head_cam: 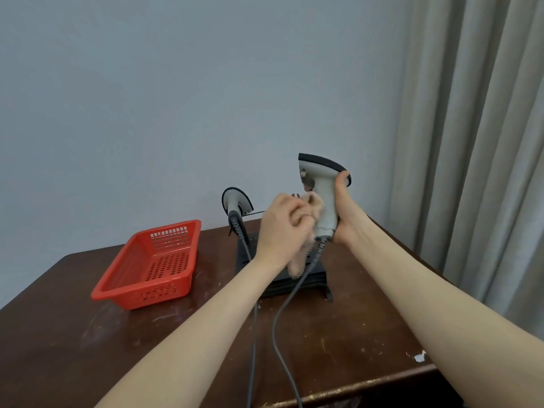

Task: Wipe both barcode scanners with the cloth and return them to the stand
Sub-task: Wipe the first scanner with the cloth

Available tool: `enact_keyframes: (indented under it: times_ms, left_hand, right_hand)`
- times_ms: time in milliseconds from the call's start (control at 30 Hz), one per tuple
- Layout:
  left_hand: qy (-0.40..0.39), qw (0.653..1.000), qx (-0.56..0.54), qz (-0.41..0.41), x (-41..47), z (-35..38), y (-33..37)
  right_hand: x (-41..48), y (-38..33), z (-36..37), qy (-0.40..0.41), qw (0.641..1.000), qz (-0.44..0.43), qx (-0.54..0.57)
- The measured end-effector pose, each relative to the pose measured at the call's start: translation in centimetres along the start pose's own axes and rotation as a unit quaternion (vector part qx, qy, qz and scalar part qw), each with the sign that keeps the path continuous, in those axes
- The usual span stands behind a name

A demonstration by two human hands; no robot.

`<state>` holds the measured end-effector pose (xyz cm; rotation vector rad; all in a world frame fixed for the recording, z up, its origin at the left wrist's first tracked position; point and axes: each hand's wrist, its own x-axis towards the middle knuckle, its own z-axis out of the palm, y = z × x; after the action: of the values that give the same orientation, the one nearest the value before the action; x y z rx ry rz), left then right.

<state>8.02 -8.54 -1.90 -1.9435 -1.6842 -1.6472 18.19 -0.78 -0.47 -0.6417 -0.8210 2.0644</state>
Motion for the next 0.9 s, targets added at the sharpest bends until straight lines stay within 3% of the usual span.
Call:
enact_keyframes:
  times_ms: [133,333,467,700,900]
  left_hand:
    - [0.131,0.959,-0.146,-0.204,2.2,-1.1,-0.5]
    - [0.020,0.883,-0.326,-0.338,3.1,0.7,0.4]
    - [-0.020,0.888,-0.328,-0.322,2.1,1.0,0.3]
    - [-0.113,0.936,-0.185,-0.277,0.1,0.7,-0.7]
    - [0.011,0.965,-0.157,-0.207,1.2,1.0,0.7]
  right_hand:
    - [0.5,0.1,-0.1,0.040,0.998,-0.047,0.002]
    - [0.0,1.1,1.2,-0.032,0.999,-0.014,-0.013]
    - [0.5,1.3,0.9,0.017,0.998,-0.040,-0.035]
    - [1.2,0.0,0.3,0.109,0.989,-0.065,-0.072]
    - [1.2,0.3,0.8,0.098,0.981,-0.099,-0.133]
